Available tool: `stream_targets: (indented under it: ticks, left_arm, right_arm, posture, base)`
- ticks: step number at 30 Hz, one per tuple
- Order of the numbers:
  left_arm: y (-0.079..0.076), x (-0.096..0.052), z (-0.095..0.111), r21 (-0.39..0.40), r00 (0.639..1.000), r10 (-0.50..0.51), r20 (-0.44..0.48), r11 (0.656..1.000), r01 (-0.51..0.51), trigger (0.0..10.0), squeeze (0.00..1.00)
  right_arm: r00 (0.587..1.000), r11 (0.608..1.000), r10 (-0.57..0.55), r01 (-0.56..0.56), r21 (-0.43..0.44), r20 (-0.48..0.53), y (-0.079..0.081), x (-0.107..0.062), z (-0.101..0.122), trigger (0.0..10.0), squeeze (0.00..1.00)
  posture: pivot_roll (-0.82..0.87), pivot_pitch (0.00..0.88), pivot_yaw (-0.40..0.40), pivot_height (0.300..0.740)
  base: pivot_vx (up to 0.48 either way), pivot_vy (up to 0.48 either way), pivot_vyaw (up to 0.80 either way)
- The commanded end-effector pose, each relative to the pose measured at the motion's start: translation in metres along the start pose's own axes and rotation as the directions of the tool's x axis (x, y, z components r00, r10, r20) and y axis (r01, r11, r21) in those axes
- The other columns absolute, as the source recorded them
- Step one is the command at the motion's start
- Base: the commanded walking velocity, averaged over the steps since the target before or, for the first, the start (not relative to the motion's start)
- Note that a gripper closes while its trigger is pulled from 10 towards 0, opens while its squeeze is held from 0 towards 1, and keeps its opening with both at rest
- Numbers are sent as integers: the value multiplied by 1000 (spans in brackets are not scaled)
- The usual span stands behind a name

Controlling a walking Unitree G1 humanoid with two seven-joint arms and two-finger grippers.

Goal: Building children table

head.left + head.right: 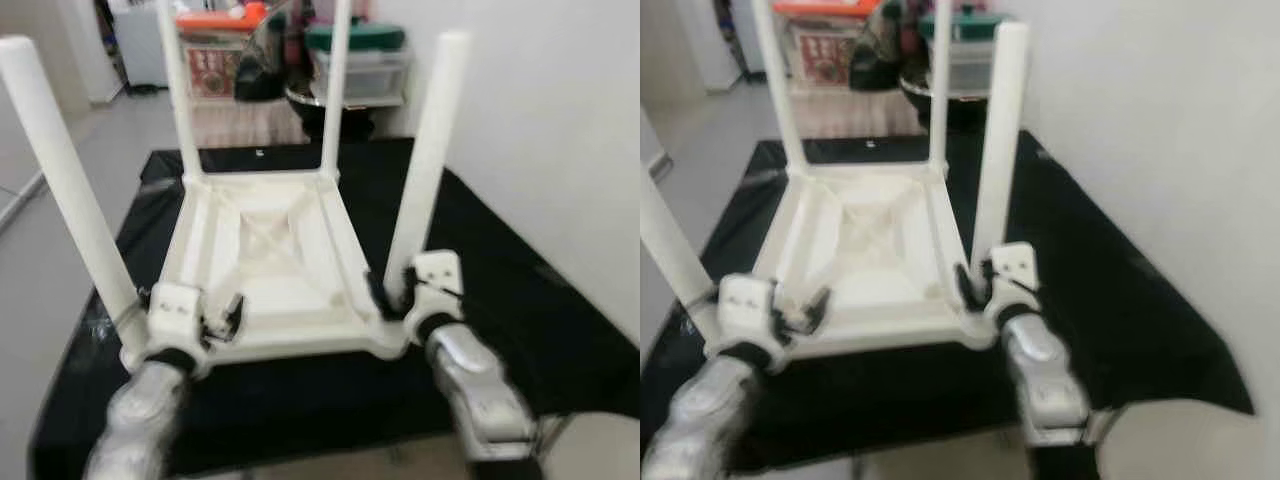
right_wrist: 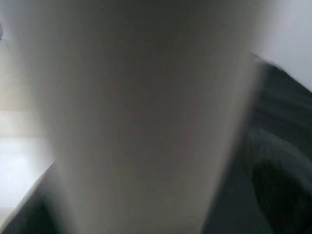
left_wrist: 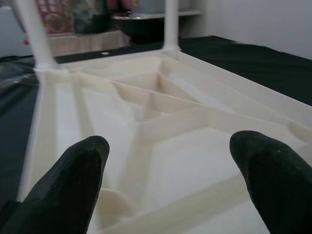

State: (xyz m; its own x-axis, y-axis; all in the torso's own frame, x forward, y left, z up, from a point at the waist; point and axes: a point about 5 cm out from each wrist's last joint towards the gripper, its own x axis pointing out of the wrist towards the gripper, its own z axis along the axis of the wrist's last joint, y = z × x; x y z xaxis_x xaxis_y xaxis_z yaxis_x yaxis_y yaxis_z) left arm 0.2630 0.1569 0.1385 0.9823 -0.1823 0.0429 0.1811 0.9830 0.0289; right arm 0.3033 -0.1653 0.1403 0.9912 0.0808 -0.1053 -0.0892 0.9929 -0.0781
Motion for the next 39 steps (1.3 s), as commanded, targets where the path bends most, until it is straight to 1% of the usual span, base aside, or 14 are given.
stream_targets:
  ticks: [1,9,14,15,17,20,23,24,25,28,30,35,36,39]
  left_arm:
    - [7,-3,0,38,1000,28,0,999,-28,10000,0]
    - [5,-5,2,92,999,32,9,995,-33,10000,0]
    - [-3,-15,5,91,1000,18,-13,996,-17,10000,0]
    - [-5,-24,4,102,999,26,-36,995,-22,10000,0]
    - [-4,-28,4,110,998,38,-47,993,-33,10000,0]
    - [2,-35,2,135,995,84,-60,988,-75,10000,0]
    - [28,-39,-9,176,971,220,-87,963,-203,10000,0]
    - [28,-39,-9,176,971,220,-87,963,-203,10000,0]
    - [50,-44,-18,176,936,333,-112,934,-311,10000,0]
    - [59,-51,-20,175,913,389,-125,914,-366,10000,0]
    - [60,-53,-20,174,907,400,-130,910,-376,10000,0]
    - [50,-66,-19,143,907,390,-160,918,-369,10000,0]
    - [43,-76,-19,121,909,376,-178,925,-359,10000,0]
    - [41,-83,-19,110,909,372,-185,927,-357,10000,0]
  right_arm:
    - [999,999,35,-35,15,-19,10,2,-2,10000,0]
    - [999,999,42,-42,10,-34,9,2,-4,10000,0]
    - [998,999,54,-54,0,-44,10,2,-6,10000,0]
    - [997,998,58,-58,-4,-45,10,1,-6,10000,0]
    - [997,998,59,-59,-5,-46,10,1,-6,10000,0]
    - [997,998,61,-61,-4,-47,11,1,-6,10000,0]
    - [997,998,64,-64,-2,-47,12,1,-6,10000,0]
    - [997,998,64,-64,-2,-47,12,1,-6,10000,0]
    - [997,998,68,-68,-2,-47,13,1,-6,10000,0]
    - [996,997,71,-71,-2,-48,13,1,-6,10000,0]
    - [996,997,72,-72,-2,-49,13,1,-6,10000,0]
    - [996,997,74,-74,0,-51,13,1,-6,10000,0]
    - [996,997,75,-75,1,-54,13,1,-7,10000,0]
    - [996,997,75,-75,1,-55,13,1,-7,10000,0]
  posture:
    - [40,12,-38,740]
    - [40,13,-42,740]
    - [37,11,-37,740]
    - [38,13,-33,740]
    - [41,14,-30,740]
    - [45,16,-27,740]
    - [47,15,-29,740]
    - [47,15,-29,740]
    - [49,17,-29,740]
    - [53,20,-28,740]
    - [52,20,-27,740]
    - [56,25,-25,740]
    - [60,32,-25,740]
    - [63,35,-25,740]
  base:
    - [0,0,0]
    - [0,0,0]
    - [0,0,0]
    - [0,0,0]
    - [0,0,0]
    - [0,0,0]
    - [0,0,0]
    - [0,0,0]
    - [0,0,0]
    - [0,0,0]
    - [0,0,0]
    - [0,0,0]
    - [0,0,0]
    - [0,0,0]
